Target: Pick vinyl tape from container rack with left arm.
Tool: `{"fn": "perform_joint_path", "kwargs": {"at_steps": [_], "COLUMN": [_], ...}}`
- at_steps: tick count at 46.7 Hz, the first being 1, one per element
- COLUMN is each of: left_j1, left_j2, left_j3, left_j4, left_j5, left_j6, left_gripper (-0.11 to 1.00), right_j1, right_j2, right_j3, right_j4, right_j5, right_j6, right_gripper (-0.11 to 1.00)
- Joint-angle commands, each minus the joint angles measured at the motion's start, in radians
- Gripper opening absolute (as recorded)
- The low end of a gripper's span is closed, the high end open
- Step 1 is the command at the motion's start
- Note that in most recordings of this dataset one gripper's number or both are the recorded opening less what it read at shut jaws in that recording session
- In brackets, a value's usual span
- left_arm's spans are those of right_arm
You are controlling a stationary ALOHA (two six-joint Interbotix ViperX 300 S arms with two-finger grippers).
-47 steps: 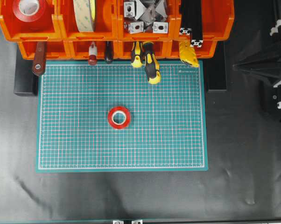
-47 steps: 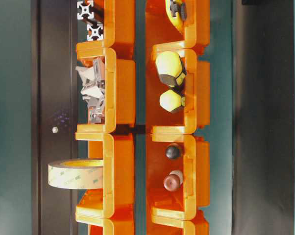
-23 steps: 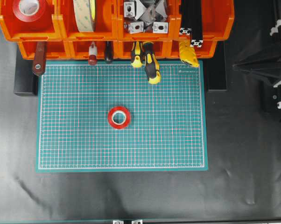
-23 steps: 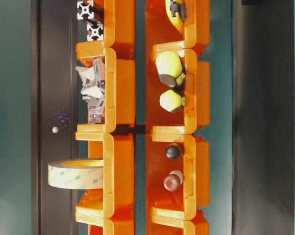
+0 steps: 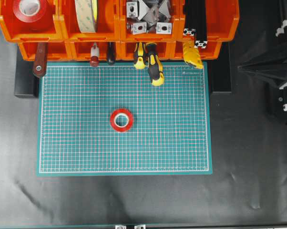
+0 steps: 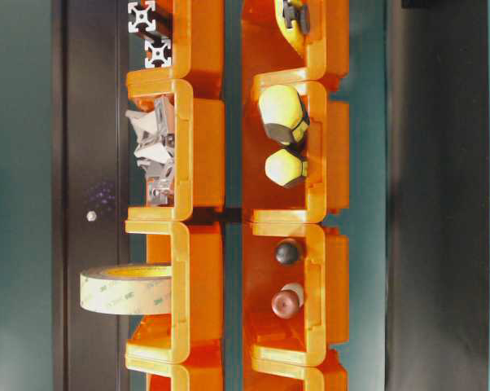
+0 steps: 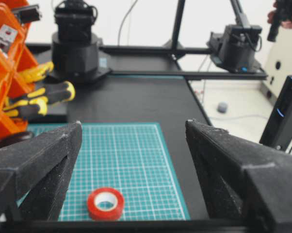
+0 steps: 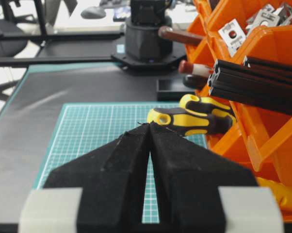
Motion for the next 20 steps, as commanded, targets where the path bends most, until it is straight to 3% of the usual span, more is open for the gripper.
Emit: {"fn": "perform_joint_path", "kwargs": {"at_steps": [1, 20], "left_j1": [0.002, 0.002], "left_j2": [0.006, 0.006], "left_j3": [-0.011, -0.005], "left_j4": [0.000, 0.000], "left_j5": [-0.005, -0.005], "left_j6": [-0.002, -0.002], "left_gripper": [0.83, 0.83], "right_j1": [0.002, 0.002], "right_j2": [0.008, 0.008], "right_j3": [-0.015, -0.014], "right_j4": [0.000, 0.000], "right_j5": [-0.014, -0.014], "right_j6": [-0.002, -0.002], "right_gripper": [0.00, 0.00]}}
